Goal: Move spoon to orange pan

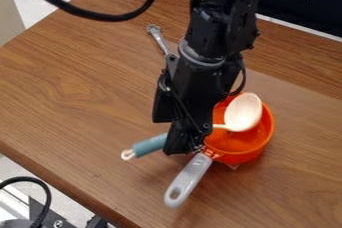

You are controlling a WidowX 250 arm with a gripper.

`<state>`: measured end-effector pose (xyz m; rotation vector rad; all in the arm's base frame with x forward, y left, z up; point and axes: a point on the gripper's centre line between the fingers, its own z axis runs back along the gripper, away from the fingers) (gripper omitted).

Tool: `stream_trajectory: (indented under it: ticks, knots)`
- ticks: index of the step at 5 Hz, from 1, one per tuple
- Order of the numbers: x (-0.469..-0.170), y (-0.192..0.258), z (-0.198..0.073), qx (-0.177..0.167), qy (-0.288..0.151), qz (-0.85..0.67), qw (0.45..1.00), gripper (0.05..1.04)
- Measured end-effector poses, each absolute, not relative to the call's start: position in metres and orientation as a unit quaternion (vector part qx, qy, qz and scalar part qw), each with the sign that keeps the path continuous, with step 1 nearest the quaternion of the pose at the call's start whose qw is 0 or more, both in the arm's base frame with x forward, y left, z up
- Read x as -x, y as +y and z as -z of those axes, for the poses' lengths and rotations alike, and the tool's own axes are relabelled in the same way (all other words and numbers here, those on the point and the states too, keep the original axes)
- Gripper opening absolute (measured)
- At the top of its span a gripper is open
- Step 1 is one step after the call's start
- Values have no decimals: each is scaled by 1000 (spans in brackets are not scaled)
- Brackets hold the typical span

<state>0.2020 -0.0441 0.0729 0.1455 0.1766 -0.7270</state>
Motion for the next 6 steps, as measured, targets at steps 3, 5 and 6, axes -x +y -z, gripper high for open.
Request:
stream_trajectory:
  ticks: [3,5,6]
  knots:
    - [-212,-37,-95,-33,67,344,936,997]
    - [-240,-46,-103,-1,-29,254,967,997]
    - [-252,-51,-107,7,-43,234,971,997]
